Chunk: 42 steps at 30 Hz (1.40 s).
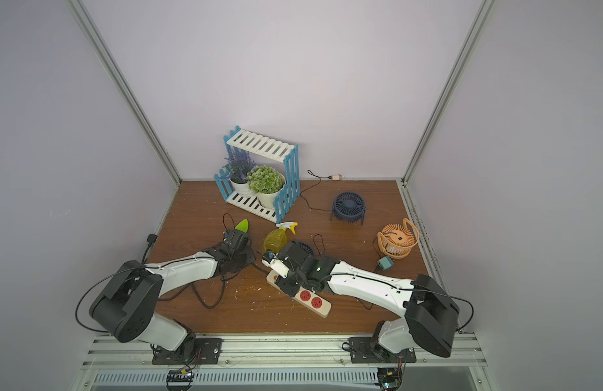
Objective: Plug the desk fan into the power strip
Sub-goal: Insert the plug into the socket.
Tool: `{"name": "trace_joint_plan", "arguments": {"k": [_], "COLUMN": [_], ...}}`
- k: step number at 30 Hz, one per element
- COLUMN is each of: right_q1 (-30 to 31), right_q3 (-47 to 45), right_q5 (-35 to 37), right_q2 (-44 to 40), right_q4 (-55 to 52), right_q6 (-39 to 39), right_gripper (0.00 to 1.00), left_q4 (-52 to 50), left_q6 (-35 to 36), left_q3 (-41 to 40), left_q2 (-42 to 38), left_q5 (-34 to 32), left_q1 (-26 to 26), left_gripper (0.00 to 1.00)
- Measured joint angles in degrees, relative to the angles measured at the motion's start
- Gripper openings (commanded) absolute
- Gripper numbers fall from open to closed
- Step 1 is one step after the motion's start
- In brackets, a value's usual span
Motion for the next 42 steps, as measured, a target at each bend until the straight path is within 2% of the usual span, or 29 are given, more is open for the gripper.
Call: {"name": "trace_joint_plan", "arguments": {"k": [24,42], "right_q1": [0.0,0.0], "right_q3": [5.1,5.7], "right_q5": [2.9,0.5], "right_q2": [6.7,7.7], "right_q4": [-5.5,-4.8], "right_q6": [-5.2,-5.2], "right_gripper": [0.00,0.00], "left_q4": [0.2,0.0], "left_q6": [2.1,2.9], "left_q3": [1.0,1.8], "left_q2": [1.7,1.7], "left_q5": [1.7,2.2], "left_q1": [0.9,1.1], "left_gripper": [0.00,0.00]}}
